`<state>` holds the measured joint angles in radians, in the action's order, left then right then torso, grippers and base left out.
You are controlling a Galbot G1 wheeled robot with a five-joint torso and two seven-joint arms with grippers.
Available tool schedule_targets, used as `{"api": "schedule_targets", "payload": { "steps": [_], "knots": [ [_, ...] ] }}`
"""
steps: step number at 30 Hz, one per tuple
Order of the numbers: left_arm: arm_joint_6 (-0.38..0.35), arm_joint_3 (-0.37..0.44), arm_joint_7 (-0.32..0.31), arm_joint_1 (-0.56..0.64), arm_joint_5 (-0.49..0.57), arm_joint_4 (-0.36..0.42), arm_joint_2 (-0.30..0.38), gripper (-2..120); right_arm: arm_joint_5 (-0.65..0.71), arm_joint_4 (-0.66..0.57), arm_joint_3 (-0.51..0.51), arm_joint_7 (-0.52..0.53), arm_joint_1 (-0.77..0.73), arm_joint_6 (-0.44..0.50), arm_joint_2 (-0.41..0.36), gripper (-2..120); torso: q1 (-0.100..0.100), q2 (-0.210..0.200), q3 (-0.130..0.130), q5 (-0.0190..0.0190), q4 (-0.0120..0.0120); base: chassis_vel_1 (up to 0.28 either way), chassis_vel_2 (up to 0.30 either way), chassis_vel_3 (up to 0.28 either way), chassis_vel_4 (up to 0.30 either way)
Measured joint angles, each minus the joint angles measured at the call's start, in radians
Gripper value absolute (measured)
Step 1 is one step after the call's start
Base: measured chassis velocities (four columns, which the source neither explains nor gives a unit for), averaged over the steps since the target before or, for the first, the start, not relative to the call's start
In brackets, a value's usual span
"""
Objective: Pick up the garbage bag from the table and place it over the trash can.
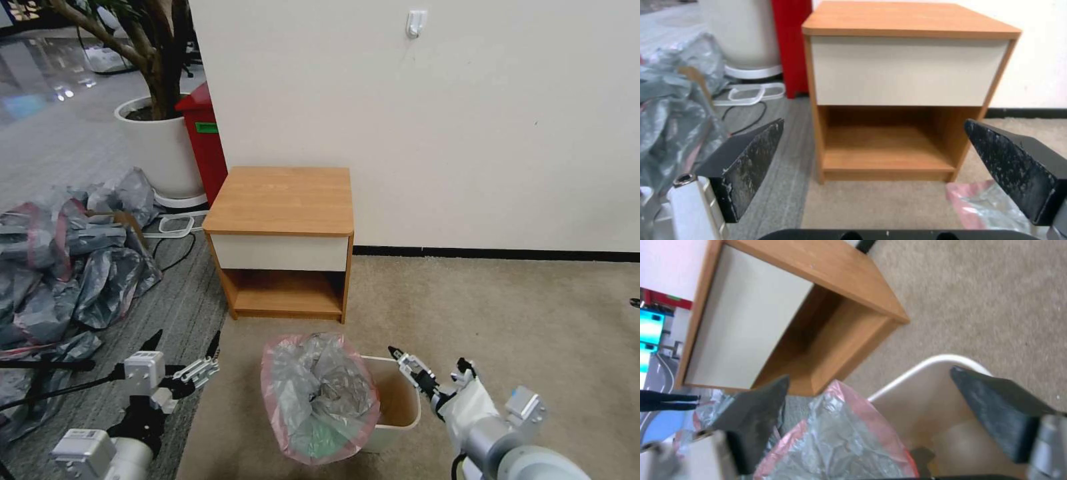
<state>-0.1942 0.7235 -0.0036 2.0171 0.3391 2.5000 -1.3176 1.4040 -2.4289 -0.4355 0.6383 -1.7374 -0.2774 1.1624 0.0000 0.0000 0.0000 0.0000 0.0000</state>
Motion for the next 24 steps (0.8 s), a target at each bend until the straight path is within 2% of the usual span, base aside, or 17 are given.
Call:
{"api": "schedule_targets", "payload": {
  "steps": [2, 8, 11, 13, 14, 15, 18, 24],
  "knots": [
    [-0.013, -0.01, 0.004, -0.009, 0.005, 0.0, 0.022, 100, -0.014, -0.019, -0.011, -0.002, -0.007, 0.0, 0.006, 100, 0.0, 0.0, 0.0, -0.0001, 0.0001, 0.0, 0.0, 0.0, 0.0],
    [-0.048, -0.052, 0.014, -0.054, 0.015, 0.0, 0.073, 100, -0.068, -0.031, -0.035, -0.019, -0.021, 0.001, 0.034, 100, 0.0, 0.0, 0.0, 0.0, 0.0, 0.0, 0.0, 0.0, 0.0],
    [-0.064, -0.084, 0.016, -0.085, 0.012, 0.0, 0.088, 100, -0.103, -0.032, -0.053, -0.073, -0.039, 0.001, 0.047, 100, 0.0, 0.0, 0.0, -0.0001, -0.0001, 0.0, 0.0, 0.0, 0.0],
    [-0.08, -0.127, 0.016, -0.116, 0.003, 0.0, 0.102, 100, -0.162, -0.024, -0.071, -0.149, -0.055, 0.011, 0.056, 100, 0.0, 0.0, 0.0, -0.0001, 0.0, 0.0, 0.0, 0.0, 0.0],
    [-0.096, -0.161, 0.015, -0.135, -0.012, 0.0, 0.109, 100, -0.235, -0.008, -0.08, -0.216, -0.064, 0.031, 0.06, 100, 0.0, 0.0, 0.0, -0.0001, 0.0, 0.0, 0.0, 0.0, 0.0],
    [-0.096, -0.161, 0.015, -0.135, -0.012, 0.0, 0.109, 100, -0.235, -0.008, -0.08, -0.216, -0.064, 0.031, 0.06, 100, 0.0, 0.0, 0.0, -0.0001, 0.0, 0.0, 0.0, 0.0, 0.0],
    [-0.106, -0.245, -0.012, -0.162, -0.075, -0.008, 0.113, 100, -0.397, 0.022, -0.082, -0.313, -0.067, 0.082, 0.064, 100, 0.0, 0.0, 0.0, 0.0003, -0.0001, 0.0, 0.0, 0.0, 0.0],
    [-0.111, -0.336, -0.058, -0.187, -0.16, -0.058, 0.102, 100, -0.482, 0.028, -0.078, -0.346, -0.073, 0.103, 0.072, 100, 0.0, 0.0, 0.0, 0.0, 0.0001, 0.0, 0.0, 0.0, 0.0]
  ]
}}
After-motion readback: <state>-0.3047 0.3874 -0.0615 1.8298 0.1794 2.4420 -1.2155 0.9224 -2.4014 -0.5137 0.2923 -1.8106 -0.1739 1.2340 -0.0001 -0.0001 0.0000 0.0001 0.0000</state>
